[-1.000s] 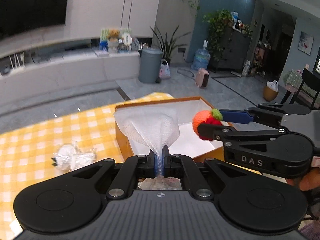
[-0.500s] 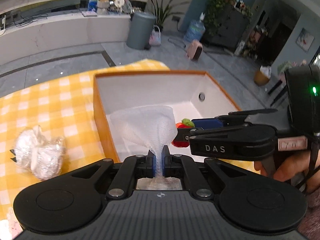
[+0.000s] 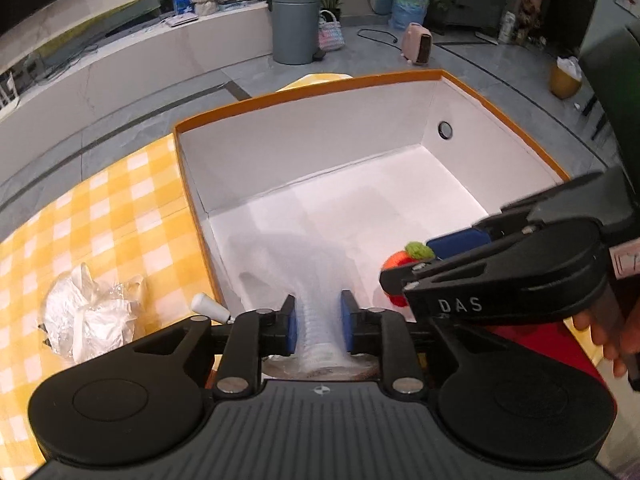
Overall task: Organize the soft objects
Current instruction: 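Open the right tool dropping the toy into the box while the left releases the bag, then withdraw both open tools from the box back over the table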
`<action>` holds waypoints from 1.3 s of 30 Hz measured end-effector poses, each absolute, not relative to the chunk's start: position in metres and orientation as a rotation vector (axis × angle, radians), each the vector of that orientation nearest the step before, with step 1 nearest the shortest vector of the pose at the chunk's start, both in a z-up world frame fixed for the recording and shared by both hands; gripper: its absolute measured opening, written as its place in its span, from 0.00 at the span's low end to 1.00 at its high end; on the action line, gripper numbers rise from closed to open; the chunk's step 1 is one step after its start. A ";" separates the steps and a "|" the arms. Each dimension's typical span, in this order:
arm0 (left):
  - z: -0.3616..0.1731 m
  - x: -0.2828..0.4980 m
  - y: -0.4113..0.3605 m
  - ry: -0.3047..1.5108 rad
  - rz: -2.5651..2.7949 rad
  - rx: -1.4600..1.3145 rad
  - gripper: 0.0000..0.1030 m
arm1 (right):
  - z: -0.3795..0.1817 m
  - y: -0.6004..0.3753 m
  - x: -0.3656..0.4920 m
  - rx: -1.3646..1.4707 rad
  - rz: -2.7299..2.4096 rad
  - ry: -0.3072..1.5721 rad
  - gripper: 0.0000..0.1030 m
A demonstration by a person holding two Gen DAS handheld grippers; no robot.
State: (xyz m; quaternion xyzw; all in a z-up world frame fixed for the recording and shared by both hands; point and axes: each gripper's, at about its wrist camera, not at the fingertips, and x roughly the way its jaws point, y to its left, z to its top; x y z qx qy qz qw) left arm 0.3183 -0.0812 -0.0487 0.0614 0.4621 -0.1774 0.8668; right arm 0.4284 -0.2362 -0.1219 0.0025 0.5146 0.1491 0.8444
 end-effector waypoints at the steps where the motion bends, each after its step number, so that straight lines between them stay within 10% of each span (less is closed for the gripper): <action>1: -0.047 0.318 -0.078 0.962 -0.370 0.113 0.36 | -0.121 -0.237 0.428 0.006 0.308 1.086 0.43; 10: -0.030 0.302 -0.067 0.900 -0.385 0.053 0.80 | -0.115 -0.242 0.425 -0.021 0.282 1.082 0.58; 39: 0.018 0.165 -0.024 0.562 -0.338 -0.051 0.84 | -0.031 -0.230 0.246 -0.117 0.235 0.562 0.83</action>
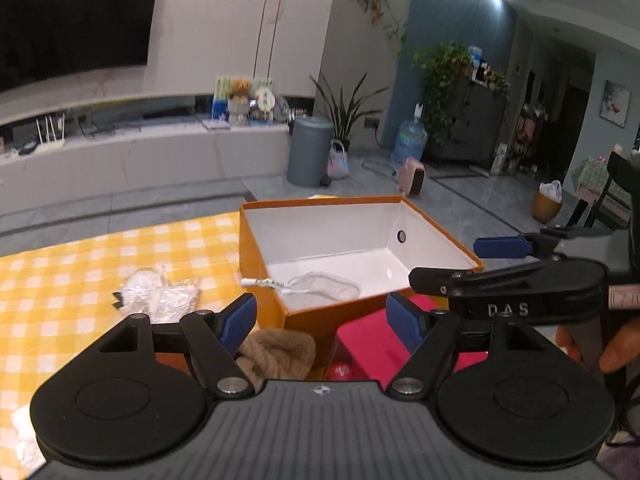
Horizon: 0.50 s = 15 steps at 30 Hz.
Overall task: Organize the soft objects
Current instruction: 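Withdraw both open tools from the box back over the table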
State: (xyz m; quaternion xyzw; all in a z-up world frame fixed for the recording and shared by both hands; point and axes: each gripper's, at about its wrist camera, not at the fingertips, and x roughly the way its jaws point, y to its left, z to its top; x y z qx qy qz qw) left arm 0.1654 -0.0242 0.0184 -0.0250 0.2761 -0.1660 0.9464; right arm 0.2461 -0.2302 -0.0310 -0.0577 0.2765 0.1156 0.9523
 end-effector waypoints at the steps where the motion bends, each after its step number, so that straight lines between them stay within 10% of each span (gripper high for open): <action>1: 0.017 0.159 -0.022 0.556 -0.336 -0.044 0.84 | -0.034 -0.226 0.234 -0.109 0.237 0.532 0.86; 15: -0.029 0.093 0.047 0.670 -0.195 -0.120 0.84 | -0.082 -0.160 0.144 -0.012 0.292 0.464 0.88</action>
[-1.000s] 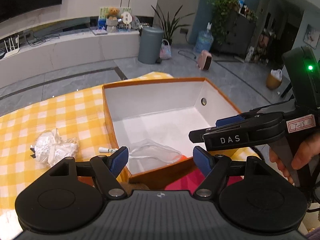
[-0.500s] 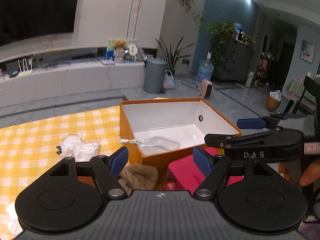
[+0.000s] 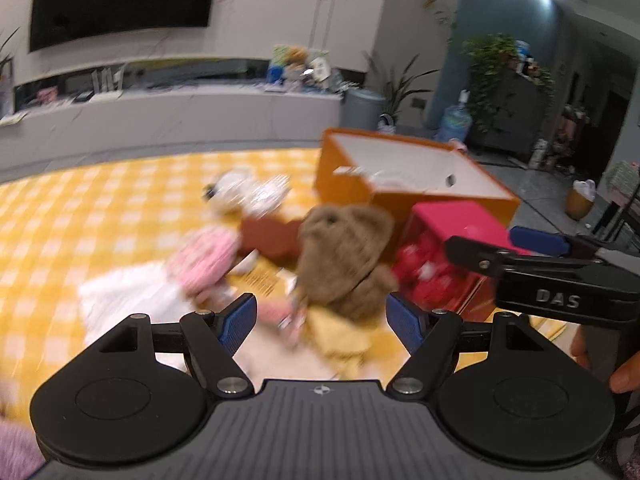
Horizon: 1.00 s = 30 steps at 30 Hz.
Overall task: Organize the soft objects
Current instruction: 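Withdraw both open tools from the box back over the table, then grasp the brown fluffy plush with the right tool while the left grasps the white cloth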
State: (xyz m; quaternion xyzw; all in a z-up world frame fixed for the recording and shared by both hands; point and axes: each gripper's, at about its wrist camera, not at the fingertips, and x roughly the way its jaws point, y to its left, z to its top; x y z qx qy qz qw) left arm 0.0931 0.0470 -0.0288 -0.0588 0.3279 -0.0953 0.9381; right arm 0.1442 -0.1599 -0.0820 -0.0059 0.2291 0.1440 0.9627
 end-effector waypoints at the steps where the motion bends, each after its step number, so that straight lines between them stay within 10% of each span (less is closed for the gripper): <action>1: -0.033 0.091 0.053 0.680 -0.183 -0.129 0.84 | -0.085 -0.155 0.141 -0.029 0.304 0.463 0.88; 30: -0.105 0.189 0.126 1.031 -0.012 0.123 0.85 | -0.146 -0.054 0.220 -0.280 0.458 0.584 0.87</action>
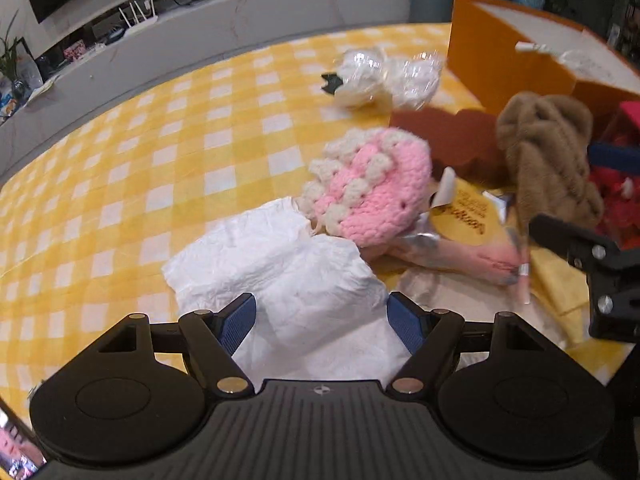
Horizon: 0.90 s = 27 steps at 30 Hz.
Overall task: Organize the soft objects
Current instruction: 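Grasp the brown fluffy plush with the right tool while the left grasps the white cloth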
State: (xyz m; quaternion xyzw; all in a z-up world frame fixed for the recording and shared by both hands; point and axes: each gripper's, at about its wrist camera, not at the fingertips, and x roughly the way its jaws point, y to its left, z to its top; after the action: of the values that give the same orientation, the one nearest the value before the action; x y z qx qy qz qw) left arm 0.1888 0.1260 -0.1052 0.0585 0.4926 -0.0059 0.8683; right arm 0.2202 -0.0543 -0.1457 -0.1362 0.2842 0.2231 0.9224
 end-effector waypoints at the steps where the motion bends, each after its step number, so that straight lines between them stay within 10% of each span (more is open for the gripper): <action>1: -0.108 0.192 0.128 1.042 -0.011 0.115 0.85 | -0.149 -0.053 0.225 -0.280 0.453 0.591 0.87; 9: -0.122 0.203 0.157 1.074 0.028 -0.067 0.85 | -0.164 -0.056 0.243 -0.243 0.410 0.616 0.88; 14: -0.120 0.204 0.158 1.062 0.053 -0.074 0.79 | -0.167 -0.059 0.247 -0.254 0.355 0.617 0.65; 27: -0.117 0.201 0.173 1.019 0.133 -0.149 0.27 | -0.166 -0.062 0.242 -0.348 0.338 0.586 0.36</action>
State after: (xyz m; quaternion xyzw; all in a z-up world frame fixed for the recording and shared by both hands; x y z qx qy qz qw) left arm 0.2012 0.1726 -0.1174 -0.0713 0.4870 0.0636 0.8681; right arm 0.2423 -0.0619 -0.1655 -0.1696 0.2861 0.1651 0.9285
